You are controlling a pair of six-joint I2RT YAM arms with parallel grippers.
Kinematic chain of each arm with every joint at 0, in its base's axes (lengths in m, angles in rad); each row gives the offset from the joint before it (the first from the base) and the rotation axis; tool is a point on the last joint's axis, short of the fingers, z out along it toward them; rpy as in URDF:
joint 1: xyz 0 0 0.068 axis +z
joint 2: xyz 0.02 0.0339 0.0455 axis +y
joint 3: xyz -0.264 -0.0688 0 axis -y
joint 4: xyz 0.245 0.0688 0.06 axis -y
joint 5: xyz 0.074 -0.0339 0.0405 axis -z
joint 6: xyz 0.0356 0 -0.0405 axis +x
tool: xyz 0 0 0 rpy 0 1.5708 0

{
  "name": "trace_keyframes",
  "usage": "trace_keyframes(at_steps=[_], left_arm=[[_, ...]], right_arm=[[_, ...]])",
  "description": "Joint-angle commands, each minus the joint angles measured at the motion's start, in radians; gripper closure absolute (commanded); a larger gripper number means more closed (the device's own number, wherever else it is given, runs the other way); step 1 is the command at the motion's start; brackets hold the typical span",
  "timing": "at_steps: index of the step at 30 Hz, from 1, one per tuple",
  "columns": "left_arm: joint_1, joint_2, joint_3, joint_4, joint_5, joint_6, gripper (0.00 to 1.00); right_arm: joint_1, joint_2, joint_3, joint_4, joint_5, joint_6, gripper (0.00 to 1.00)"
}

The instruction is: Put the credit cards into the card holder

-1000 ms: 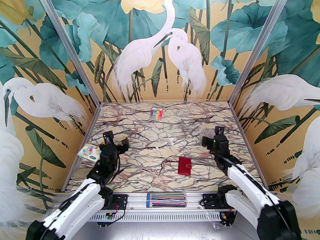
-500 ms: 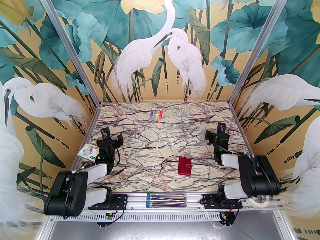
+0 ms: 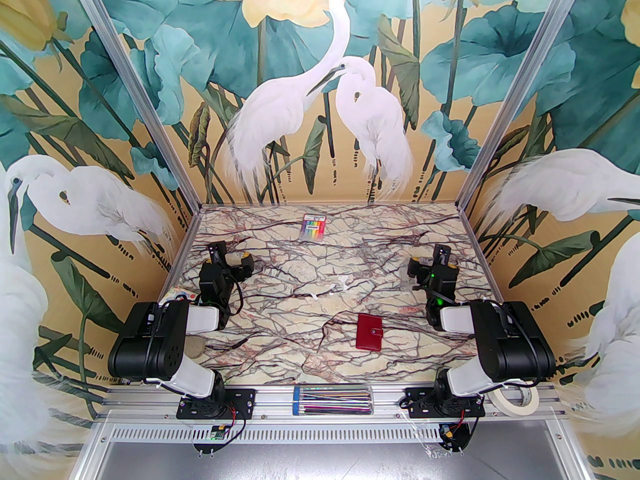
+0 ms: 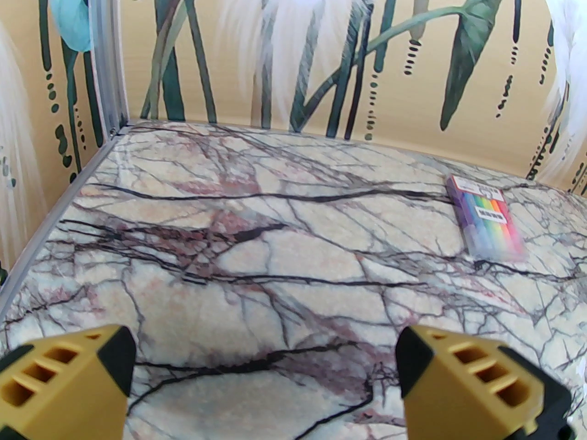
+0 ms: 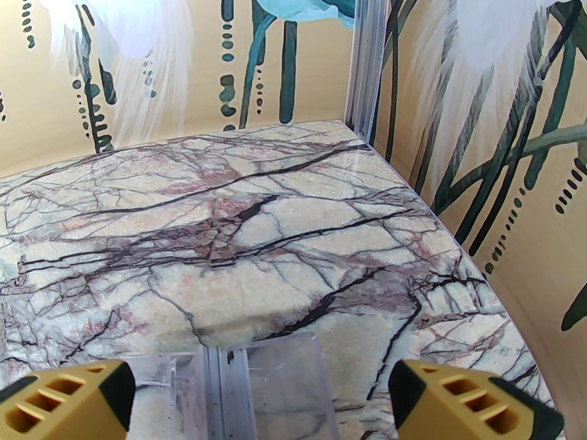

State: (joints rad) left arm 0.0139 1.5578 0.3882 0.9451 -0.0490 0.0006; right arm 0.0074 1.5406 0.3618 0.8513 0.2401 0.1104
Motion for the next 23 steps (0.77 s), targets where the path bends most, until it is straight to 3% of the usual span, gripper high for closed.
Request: trace_keyframes(at_steps=[1,23], left_arm=[[0.004,-0.003,-0.005,-0.013,0.031,0.001,0.0],[0.005,-0.004,-0.005,-0.013,0.031,0.0,0.0]], right_arm=[[0.006,-0.004,0.014,0.034,0.021,-0.003,0.01],[-0.012,-0.003,0.02,0.02,-0.032,0.002,0.01]])
